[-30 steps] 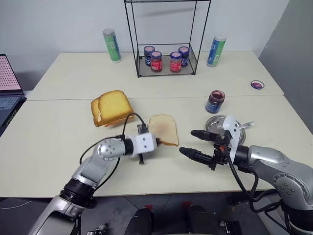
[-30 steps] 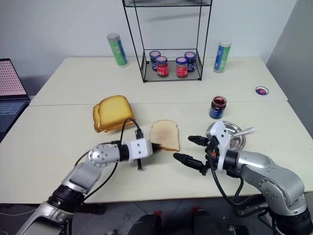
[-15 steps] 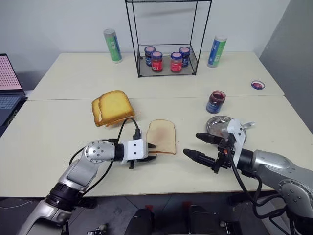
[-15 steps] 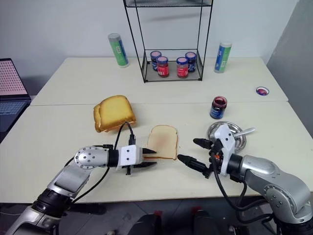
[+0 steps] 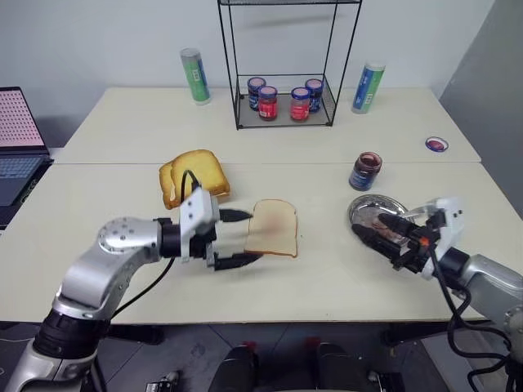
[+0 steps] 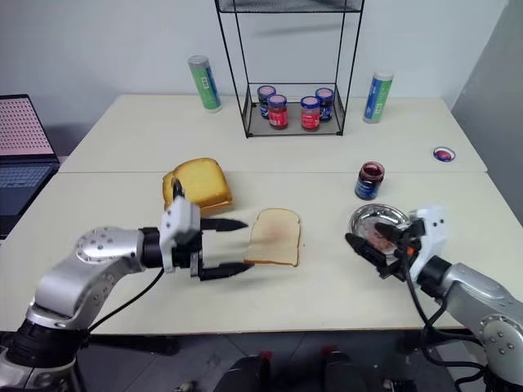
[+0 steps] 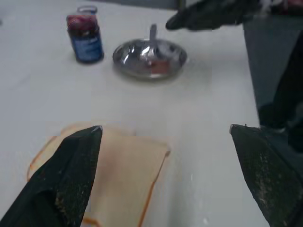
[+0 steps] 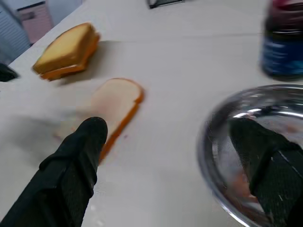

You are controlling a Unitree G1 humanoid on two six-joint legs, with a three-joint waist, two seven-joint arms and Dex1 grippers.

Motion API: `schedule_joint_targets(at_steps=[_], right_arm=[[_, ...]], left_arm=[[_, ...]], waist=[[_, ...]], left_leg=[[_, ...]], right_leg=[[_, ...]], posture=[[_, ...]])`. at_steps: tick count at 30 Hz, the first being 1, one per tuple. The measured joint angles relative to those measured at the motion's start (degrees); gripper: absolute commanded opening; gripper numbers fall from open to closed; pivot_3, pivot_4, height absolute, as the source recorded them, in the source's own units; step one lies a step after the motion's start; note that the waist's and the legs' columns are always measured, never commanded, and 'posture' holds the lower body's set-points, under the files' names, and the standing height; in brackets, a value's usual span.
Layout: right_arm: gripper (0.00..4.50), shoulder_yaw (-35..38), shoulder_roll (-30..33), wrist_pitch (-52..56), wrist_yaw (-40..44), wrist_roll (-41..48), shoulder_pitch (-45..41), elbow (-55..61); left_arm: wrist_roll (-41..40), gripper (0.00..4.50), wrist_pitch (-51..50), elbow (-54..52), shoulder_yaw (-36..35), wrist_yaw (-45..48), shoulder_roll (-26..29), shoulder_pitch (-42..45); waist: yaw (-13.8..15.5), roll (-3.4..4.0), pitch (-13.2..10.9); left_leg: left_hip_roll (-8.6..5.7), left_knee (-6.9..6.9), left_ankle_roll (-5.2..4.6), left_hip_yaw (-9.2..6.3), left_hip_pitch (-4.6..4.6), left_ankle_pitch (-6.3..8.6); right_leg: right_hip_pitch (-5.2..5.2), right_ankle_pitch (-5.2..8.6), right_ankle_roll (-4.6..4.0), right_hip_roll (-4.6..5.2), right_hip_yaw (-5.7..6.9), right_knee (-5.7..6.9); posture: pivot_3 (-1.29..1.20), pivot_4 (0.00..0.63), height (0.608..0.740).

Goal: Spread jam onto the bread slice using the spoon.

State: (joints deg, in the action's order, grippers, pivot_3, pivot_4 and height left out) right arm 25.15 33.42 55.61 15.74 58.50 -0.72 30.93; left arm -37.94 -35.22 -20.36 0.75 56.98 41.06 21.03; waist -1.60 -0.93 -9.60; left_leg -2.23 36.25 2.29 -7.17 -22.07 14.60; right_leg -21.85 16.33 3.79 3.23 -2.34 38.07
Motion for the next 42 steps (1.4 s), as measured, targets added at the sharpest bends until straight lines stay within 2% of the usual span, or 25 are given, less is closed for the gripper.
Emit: schedule_joint_targets(at_steps=[4, 9, 17, 26, 30, 42], right_arm=[[4.5, 6.4, -3.2, 0.1, -6.7, 3.1, -0.9, -8.4], [4.5, 8.8, -3.3, 0.3, -9.9, 3.6, -4.3, -19.9], [4.5, 9.8, -2.8, 0.9, -7.7, 4.3, -16.8, -40.3], [4.5, 9.6, -2.8, -0.7, -3.3, 1.4, -20.3, -48.9], [3.85, 9.7, -3.1, -2.2, -2.3, 0.6, -21.4, -51.3], [0.87, 9.7, -3.7, -3.6, -0.7, -0.9, -22.6, -53.9]], left_arm=[[-0.7, 4.45, -2.2, -0.5, 2.1, -3.4, -4.2, 3.1], [6.2, 4.45, 0.1, 1.5, 8.3, -5.6, -7.6, 6.0], [8.0, 4.45, 1.2, 3.0, 10.3, -3.6, -9.1, 8.2], [8.2, 4.45, 1.2, 2.9, 10.2, -2.9, -9.1, 8.8], [8.6, 4.5, 1.1, 2.9, 10.2, -2.7, -9.0, 8.8], [9.1, 4.5, 0.9, 3.3, 10.1, -2.4, -9.0, 9.9]], waist=[[0.0, 0.0, 0.0], [-0.3, 0.01, 0.0], [-0.3, 0.07, 0.0], [-0.3, 0.08, 0.0], [-0.3, 0.08, 0.0], [-0.3, 0.08, 0.0]], left_leg=[[-0.08, -0.02, 0.0, 0.21, 0.1, 0.0], [-0.12, -0.03, 0.0, 0.51, 0.17, 0.0], [-0.09, -0.05, 0.0, 0.68, 0.18, 0.0], [-0.08, 0.01, -0.01, 0.7, 0.18, 0.0], [-0.09, 0.03, -0.01, 0.71, 0.17, 0.0], [-0.08, 0.02, -0.01, 0.7, 0.16, 0.0]], right_leg=[[0.1, 0.0, -0.01, -0.04, -0.05, -0.04], [0.08, 0.0, -0.02, -0.14, -0.17, -0.02], [0.06, 0.0, -0.02, -0.12, -0.28, -0.04], [0.07, -0.01, -0.01, -0.1, -0.31, -0.03], [0.08, -0.01, -0.01, -0.11, -0.31, -0.03], [0.07, -0.01, -0.01, -0.1, -0.31, -0.04]], posture=[[0.0, 0.15, 0.74], [0.0, 0.15, 0.74], [0.0, 0.15, 0.74], [0.0, 0.15, 0.74], [0.0, 0.15, 0.74], [0.0, 0.15, 0.74]])
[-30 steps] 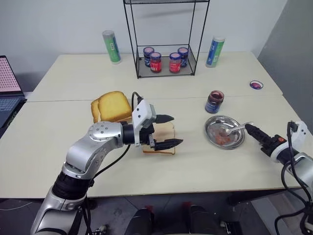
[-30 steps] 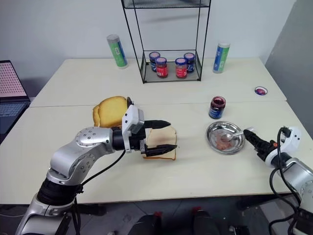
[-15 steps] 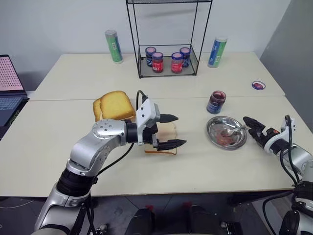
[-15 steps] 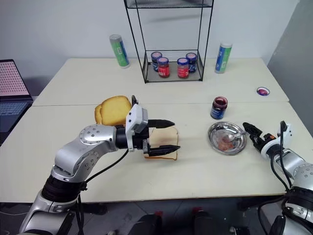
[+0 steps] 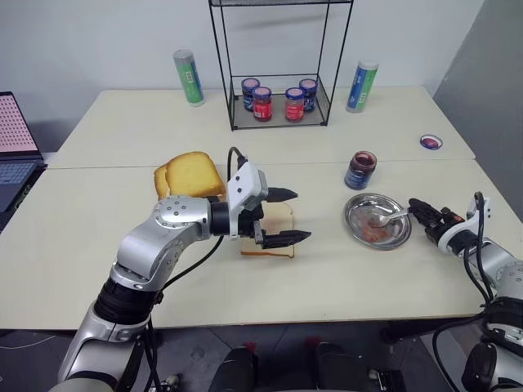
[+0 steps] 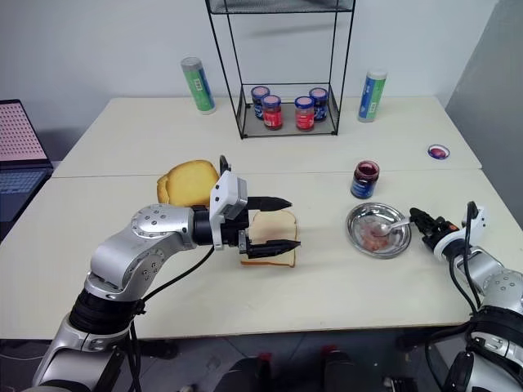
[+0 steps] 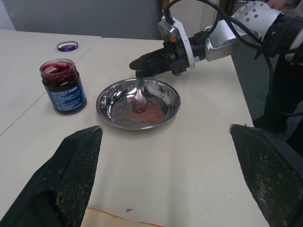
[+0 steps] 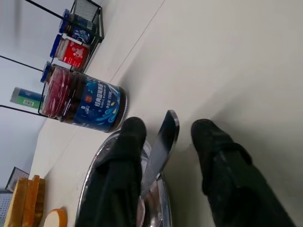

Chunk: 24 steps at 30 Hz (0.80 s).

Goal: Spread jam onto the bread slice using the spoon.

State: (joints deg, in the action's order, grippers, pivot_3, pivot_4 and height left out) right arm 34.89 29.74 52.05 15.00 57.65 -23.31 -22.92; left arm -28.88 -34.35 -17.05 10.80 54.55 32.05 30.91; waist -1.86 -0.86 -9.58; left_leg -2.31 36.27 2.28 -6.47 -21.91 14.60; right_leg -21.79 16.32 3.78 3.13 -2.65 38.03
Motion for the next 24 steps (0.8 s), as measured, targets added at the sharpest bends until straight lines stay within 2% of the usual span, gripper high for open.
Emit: schedule_joint_targets(at_steps=[5, 11, 18, 24], right_arm=[[0.01, 0.3, -0.3, 0.2, 1.0, 0.4, 0.0, 0.4], [0.01, 0.9, -0.6, 1.3, 2.0, 1.9, 0.4, 2.1], [0.01, 1.0, -0.7, 3.6, 0.1, 3.1, 1.2, 9.2], [0.01, 1.2, -0.9, 3.3, -5.8, 5.7, -6.7, 17.2]], left_arm=[[0.0, 4.5, -0.1, 0.0, 0.0, 0.0, 0.0, 0.0], [0.0, 4.5, -0.2, 0.1, -0.3, 0.0, 0.1, 0.0], [-0.1, 4.5, -0.5, 1.6, -2.1, -0.4, 0.2, 0.3], [0.2, 4.5, -0.2, 3.8, -3.3, -2.2, -0.8, 2.1]], waist=[[0.0, 0.0, 0.0], [0.0, 0.0, 0.0], [0.0, 0.05, 0.0], [-0.1, 0.06, 0.0]], left_leg=[[0.0, 0.0, 0.0, 0.0, 0.0, 0.0], [0.01, 0.0, 0.0, -0.01, 0.01, 0.0], [0.04, 0.0, 0.0, 0.0, -0.02, 0.0], [0.02, 0.0, 0.0, 0.0, -0.03, 0.0]], right_leg=[[0.01, 0.0, 0.0, 0.0, 0.0, 0.0], [0.02, 0.0, 0.0, 0.0, 0.0, 0.0], [-0.04, 0.0, 0.0, 0.01, -0.02, 0.02], [-0.07, 0.0, 0.0, 0.0, 0.0, 0.03]], posture=[[0.0, 0.15, 0.74], [0.0, 0.15, 0.74], [0.0, 0.15, 0.74], [0.0, 0.15, 0.74]])
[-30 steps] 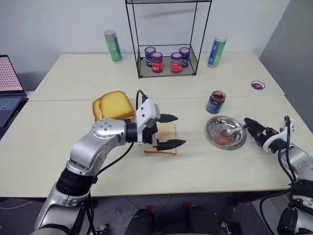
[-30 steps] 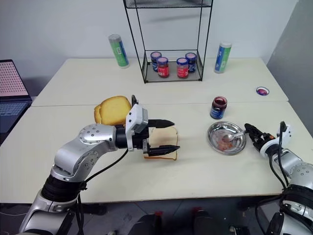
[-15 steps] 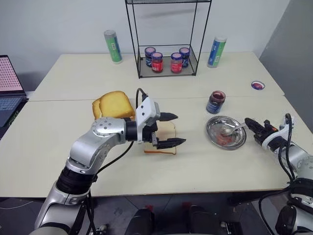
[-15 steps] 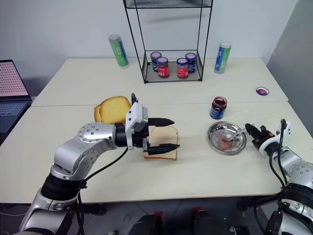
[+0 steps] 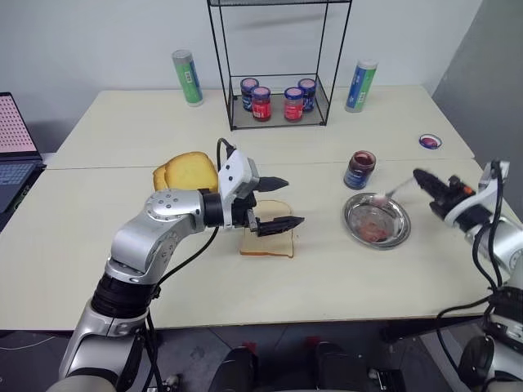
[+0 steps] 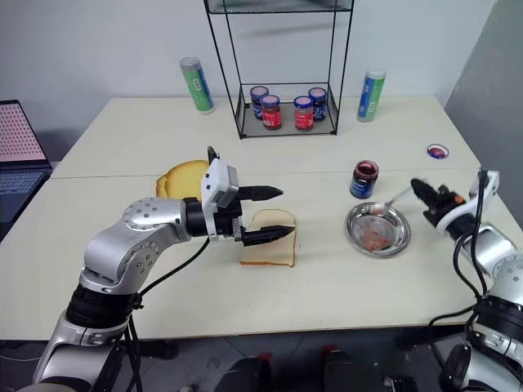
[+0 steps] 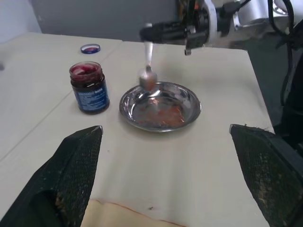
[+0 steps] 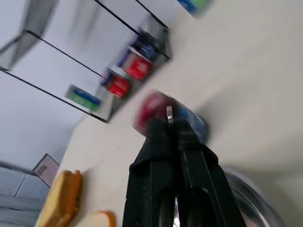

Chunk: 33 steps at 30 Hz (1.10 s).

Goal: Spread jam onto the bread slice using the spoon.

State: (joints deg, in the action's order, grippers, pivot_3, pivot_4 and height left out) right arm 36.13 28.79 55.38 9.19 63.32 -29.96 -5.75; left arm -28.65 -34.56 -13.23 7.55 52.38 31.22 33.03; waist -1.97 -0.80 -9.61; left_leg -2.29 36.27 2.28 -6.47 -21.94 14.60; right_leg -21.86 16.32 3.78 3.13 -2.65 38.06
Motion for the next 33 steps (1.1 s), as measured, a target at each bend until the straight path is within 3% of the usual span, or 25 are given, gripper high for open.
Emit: schedule_joint_targets(at_steps=[9, 18, 33], right_arm=[[0.01, -9.0, 0.6, -10.4, -1.7, -12.9, -13.4, -3.5], [0.01, -18.7, 1.3, -22.8, 5.4, -28.5, -16.0, -13.2], [0.01, -22.2, -1.6, -29.0, 10.7, -36.8, -18.5, -17.6]], left_arm=[[2.7, 4.5, 2.6, 5.1, -1.1, -3.2, -2.9, 3.1], [4.3, 4.5, 3.9, 5.8, -0.7, -4.3, -5.1, 3.3], [4.5, 4.5, 4.1, 5.8, -0.7, -4.5, -5.8, 3.7]], waist=[[0.0, 0.0, 0.0], [0.0, 0.0, 0.0], [0.0, 0.0, 0.0]], left_leg=[[-0.01, -0.01, 0.01, 0.04, -0.28, -0.01], [-0.01, 0.08, 0.02, 0.03, -0.47, -0.01], [-0.01, 0.12, 0.04, 0.0, -0.48, -0.02]], right_leg=[[-0.31, -0.01, -0.01, 0.04, -0.03, 0.0], [-0.46, -0.02, -0.01, 0.04, -0.02, 0.06], [-0.46, -0.02, -0.02, 0.04, -0.01, 0.07]], posture=[[0.0, 0.15, 0.74], [0.0, 0.15, 0.74], [0.0, 0.15, 0.74]])
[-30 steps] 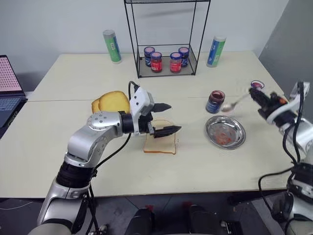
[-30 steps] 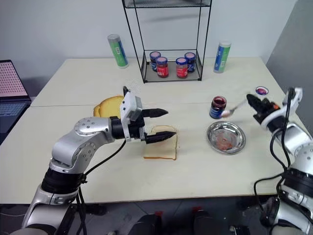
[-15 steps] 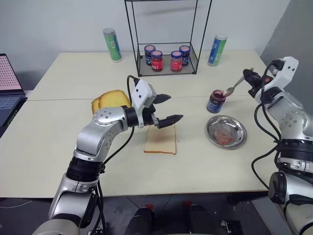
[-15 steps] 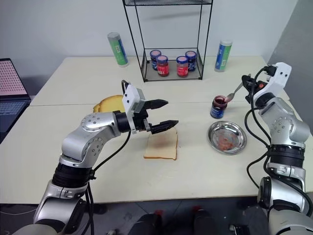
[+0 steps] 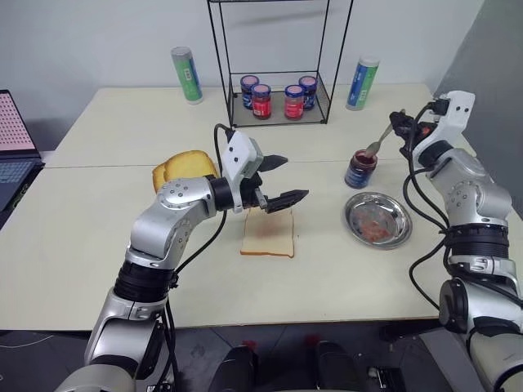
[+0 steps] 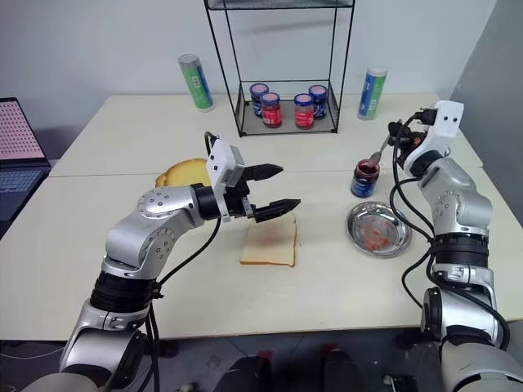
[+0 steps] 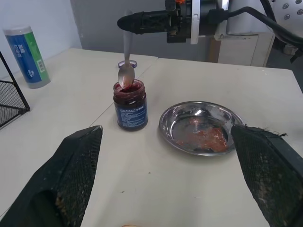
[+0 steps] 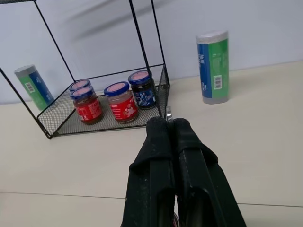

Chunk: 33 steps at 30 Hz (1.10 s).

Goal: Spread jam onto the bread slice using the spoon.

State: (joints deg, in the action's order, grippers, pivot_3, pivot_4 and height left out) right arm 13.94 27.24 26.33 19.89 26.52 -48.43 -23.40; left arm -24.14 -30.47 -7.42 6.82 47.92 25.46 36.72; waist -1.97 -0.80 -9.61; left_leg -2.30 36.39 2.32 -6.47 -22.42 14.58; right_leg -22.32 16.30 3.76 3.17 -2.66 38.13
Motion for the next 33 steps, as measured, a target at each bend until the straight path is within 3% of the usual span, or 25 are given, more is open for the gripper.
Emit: schedule_joint_targets(at_steps=[8, 17, 33], right_arm=[[0.01, -4.0, 0.0, -4.2, 2.9, -5.2, 2.9, 0.5], [0.01, -3.5, -1.5, -4.3, 2.6, -5.5, 3.1, 0.6], [0.01, 7.9, -4.2, 6.8, -4.3, 3.4, 0.6, 0.4]], left_arm=[[0.0, 4.5, 0.0, 0.0, -0.1, 0.0, 0.0, 0.0], [0.0, 4.5, 0.0, 0.0, -0.1, 0.0, 0.0, 0.0], [0.2, 4.5, 0.0, 0.0, -0.3, 0.0, 0.1, 0.0]], waist=[[0.0, 0.0, 0.0], [0.0, 0.0, 0.0], [0.0, 0.0, 0.0]], left_leg=[[0.0, 0.05, 0.02, 0.0, -0.01, -0.01], [0.0, 0.07, 0.02, -0.01, 0.0, -0.01], [0.0, 0.09, 0.01, -0.01, -0.01, 0.0]], right_leg=[[0.0, 0.0, 0.0, 0.01, 0.0, 0.01], [0.0, -0.01, 0.0, 0.0, 0.0, 0.02], [0.0, -0.01, -0.01, 0.01, -0.01, 0.06]], posture=[[0.0, 0.15, 0.74], [0.0, 0.15, 0.74], [0.0, 0.15, 0.74]])
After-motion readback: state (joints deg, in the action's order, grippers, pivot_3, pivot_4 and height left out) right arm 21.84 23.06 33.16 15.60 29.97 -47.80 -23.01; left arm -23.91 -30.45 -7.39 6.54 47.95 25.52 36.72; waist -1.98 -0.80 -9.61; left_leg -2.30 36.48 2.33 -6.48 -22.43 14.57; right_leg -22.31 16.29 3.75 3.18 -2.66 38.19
